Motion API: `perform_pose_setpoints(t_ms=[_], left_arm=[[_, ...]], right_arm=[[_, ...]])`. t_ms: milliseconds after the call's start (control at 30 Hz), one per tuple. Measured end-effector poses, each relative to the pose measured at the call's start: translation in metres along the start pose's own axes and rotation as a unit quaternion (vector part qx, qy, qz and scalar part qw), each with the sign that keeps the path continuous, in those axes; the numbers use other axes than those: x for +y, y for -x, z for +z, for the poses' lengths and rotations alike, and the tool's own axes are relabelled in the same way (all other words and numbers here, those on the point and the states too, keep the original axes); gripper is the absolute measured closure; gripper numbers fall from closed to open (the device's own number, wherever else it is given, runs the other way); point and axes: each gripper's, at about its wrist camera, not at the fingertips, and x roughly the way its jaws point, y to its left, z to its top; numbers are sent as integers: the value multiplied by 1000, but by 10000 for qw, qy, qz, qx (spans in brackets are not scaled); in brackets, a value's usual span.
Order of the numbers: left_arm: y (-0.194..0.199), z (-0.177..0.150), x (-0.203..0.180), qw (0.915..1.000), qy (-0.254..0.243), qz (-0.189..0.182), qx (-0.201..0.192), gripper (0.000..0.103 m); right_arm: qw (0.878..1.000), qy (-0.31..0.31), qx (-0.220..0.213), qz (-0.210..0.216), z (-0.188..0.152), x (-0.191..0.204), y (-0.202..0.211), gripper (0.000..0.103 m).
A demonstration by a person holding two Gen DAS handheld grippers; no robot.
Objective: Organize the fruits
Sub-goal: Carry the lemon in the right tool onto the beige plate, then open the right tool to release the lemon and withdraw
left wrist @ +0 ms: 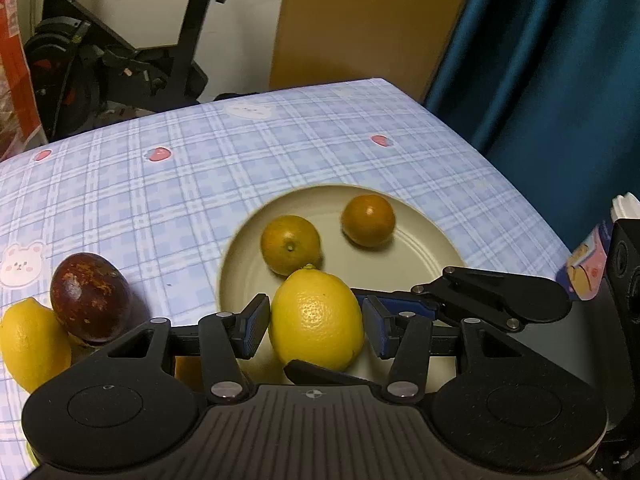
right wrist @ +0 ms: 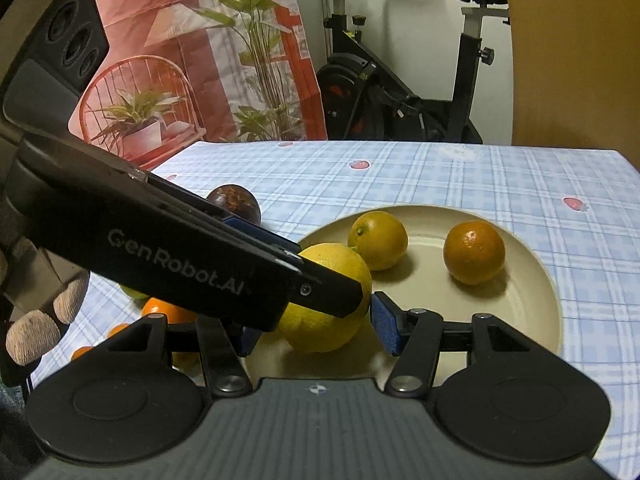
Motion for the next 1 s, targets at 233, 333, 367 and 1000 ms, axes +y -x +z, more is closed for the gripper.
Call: perform_pose_setpoints(t_ms=[233,333,367,1000], left_arm=[[-5,6,8,9997,74,176,-118,49],[-8,8,10,9996,98,224,-143,48],[-8,8,12,9996,110,221,-146,48],[16,6,18,9979,212,453,-418,37]], right_arm=[[9999,-54,-27,88,9,-3,-14,44],[9999,-67,-19,110,12,-4,-18,44],[9999,-65,-15,116,13,-4,-19,44],[9994,-165,93,-277,20,4,-15,34]])
